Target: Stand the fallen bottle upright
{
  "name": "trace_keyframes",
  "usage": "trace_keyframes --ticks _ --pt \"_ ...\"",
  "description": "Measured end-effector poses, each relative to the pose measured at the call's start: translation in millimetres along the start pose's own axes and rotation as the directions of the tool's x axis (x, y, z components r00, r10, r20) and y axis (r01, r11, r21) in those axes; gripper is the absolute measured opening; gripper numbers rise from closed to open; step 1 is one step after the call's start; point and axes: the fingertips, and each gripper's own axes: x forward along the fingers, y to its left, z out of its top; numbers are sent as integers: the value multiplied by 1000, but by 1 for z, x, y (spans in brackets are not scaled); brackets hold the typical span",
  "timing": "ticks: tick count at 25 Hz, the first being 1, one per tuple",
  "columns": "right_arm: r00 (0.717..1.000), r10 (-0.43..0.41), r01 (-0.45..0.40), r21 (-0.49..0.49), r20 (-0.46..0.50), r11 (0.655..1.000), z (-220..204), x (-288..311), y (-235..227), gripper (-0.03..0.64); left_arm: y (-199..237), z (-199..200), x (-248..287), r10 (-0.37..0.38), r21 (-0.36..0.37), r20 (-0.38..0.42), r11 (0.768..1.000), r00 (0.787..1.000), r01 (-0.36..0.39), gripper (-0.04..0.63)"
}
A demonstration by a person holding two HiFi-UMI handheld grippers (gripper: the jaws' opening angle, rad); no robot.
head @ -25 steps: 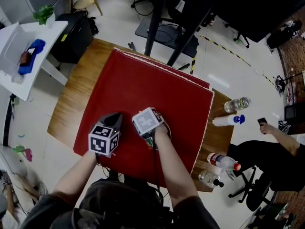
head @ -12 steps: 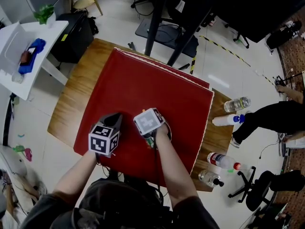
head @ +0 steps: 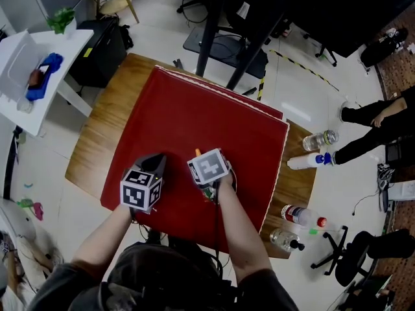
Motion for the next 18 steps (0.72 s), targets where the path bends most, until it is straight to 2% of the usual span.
trace_keyframes --ticks 4,8,14,18 --pt "999 -11 10 21 47 1000 -3 -17 -2 170 -4 -1 -6 -9 7 8 1000 1000 9 28" --pt "989 -26 19 50 148 999 -9 -52 3 164 -16 -2 -16 -27 14 15 1000 1000 27 28" --pt "960 -64 40 95 271 995 -20 -98 7 163 -29 -5 -25 -53 29 18 998 998 53 28" --pt "920 -83 30 142 382 989 -28 -118 3 163 -38 -8 -30 -67 45 18 997 998 66 28"
